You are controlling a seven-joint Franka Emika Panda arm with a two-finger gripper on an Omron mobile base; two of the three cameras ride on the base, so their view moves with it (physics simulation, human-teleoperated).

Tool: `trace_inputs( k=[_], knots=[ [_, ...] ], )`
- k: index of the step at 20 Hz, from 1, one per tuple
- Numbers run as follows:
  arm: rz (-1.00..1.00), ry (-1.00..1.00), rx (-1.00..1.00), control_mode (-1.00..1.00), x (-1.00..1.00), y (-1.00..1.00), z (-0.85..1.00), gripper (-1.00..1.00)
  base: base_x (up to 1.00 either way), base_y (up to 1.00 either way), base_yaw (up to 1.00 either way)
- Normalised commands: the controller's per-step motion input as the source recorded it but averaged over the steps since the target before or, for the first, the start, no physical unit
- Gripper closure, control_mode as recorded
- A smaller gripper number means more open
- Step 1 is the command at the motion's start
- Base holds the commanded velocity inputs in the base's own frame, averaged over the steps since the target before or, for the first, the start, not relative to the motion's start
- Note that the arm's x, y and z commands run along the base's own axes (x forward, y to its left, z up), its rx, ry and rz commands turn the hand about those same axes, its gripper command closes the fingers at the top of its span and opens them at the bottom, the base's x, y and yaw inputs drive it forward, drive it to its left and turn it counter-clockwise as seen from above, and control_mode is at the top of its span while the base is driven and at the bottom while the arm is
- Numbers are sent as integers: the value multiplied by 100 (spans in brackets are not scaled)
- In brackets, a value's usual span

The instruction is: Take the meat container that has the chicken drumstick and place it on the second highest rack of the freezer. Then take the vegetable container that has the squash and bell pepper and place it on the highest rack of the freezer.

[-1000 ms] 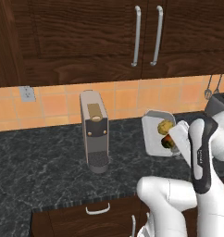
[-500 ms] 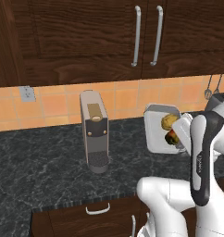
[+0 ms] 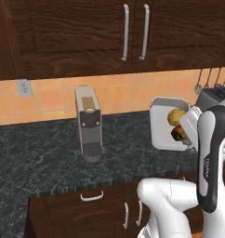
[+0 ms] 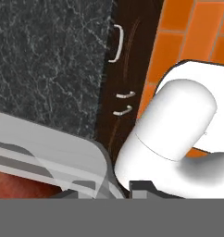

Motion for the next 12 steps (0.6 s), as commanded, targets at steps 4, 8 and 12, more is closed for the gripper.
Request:
trace_inputs(
  k=[4,8,12],
  knots=[
    [0,0,0,100,0,0,0,100,-100,-54,-24],
    [0,0,0,100,0,0,0,100,-61,-58,-54],
    [0,0,0,100,0,0,0,100,-37,-54,-73]
  ],
)
